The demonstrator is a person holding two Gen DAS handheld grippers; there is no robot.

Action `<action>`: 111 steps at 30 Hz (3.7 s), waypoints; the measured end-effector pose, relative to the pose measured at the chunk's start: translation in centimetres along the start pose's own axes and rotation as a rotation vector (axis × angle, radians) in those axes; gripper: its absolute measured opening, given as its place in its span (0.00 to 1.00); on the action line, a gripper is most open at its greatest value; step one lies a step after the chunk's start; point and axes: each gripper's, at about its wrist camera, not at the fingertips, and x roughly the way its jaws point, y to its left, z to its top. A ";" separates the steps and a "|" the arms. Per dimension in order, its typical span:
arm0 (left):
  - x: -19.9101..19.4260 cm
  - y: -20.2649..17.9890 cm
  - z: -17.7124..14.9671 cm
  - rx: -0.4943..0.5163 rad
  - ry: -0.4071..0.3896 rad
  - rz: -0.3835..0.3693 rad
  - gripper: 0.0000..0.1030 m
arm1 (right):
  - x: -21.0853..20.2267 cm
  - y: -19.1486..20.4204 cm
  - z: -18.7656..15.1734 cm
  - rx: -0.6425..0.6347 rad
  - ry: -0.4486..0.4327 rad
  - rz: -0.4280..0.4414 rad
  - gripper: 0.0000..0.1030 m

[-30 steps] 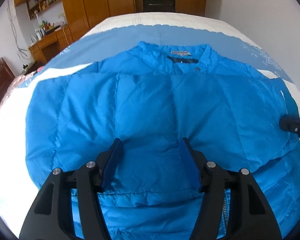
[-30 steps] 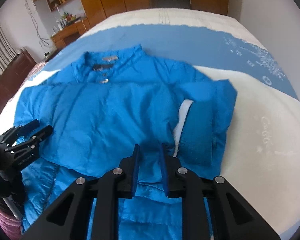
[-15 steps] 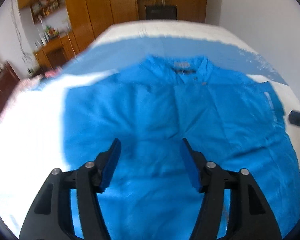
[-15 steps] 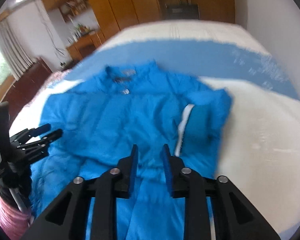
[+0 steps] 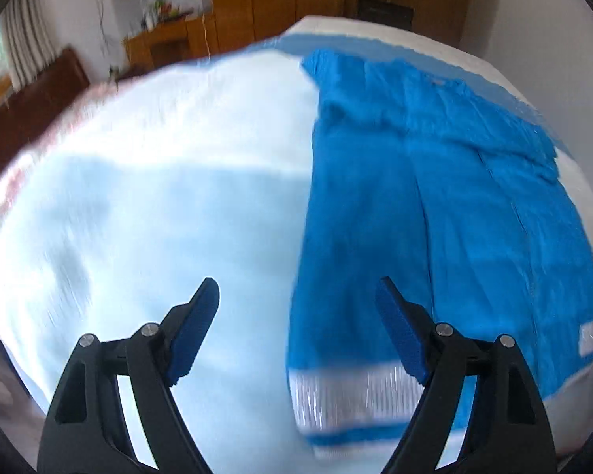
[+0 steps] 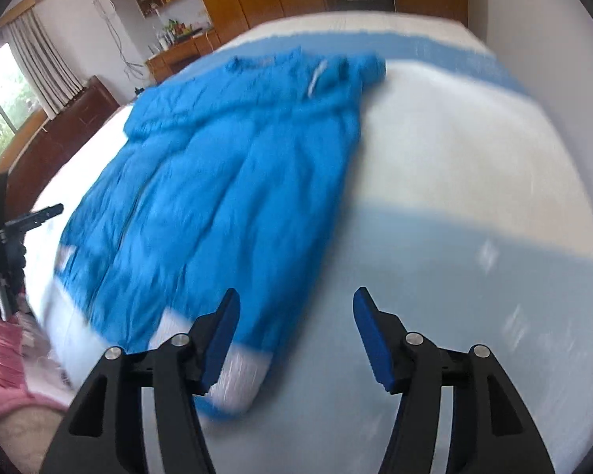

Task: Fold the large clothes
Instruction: 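Grasp the jacket hem with both grippers and lift it toward the collar, then lift and turn the jacket over with both grippers, lettered back upward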

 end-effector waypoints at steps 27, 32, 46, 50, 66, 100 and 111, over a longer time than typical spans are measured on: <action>0.3 -0.1 -5.6 -0.217 0.043 -0.226 0.11 | 2.6 2.4 -3.0 0.054 0.009 0.227 0.13; -2.2 0.1 -6.2 -0.196 -0.009 -0.262 0.10 | 0.1 2.8 -3.5 -0.005 -0.038 0.216 0.11; -0.8 -0.6 -7.2 -0.130 -0.053 -0.202 0.10 | 1.2 2.2 -4.1 -0.002 -0.023 0.213 0.10; -3.3 0.1 -5.8 -0.163 -0.105 -0.296 0.10 | -1.6 2.5 -2.9 -0.019 -0.082 0.274 0.10; -5.1 -2.6 14.1 -0.128 -0.239 -0.521 0.10 | -5.9 -0.5 14.9 0.076 -0.118 0.403 0.09; 17.9 -3.1 30.7 -0.266 0.076 -0.620 0.36 | 9.1 -11.2 30.5 0.333 0.032 0.406 0.63; 12.1 -1.3 24.2 -0.089 -0.032 -0.352 0.54 | 8.7 -6.9 27.3 0.134 0.027 0.220 0.63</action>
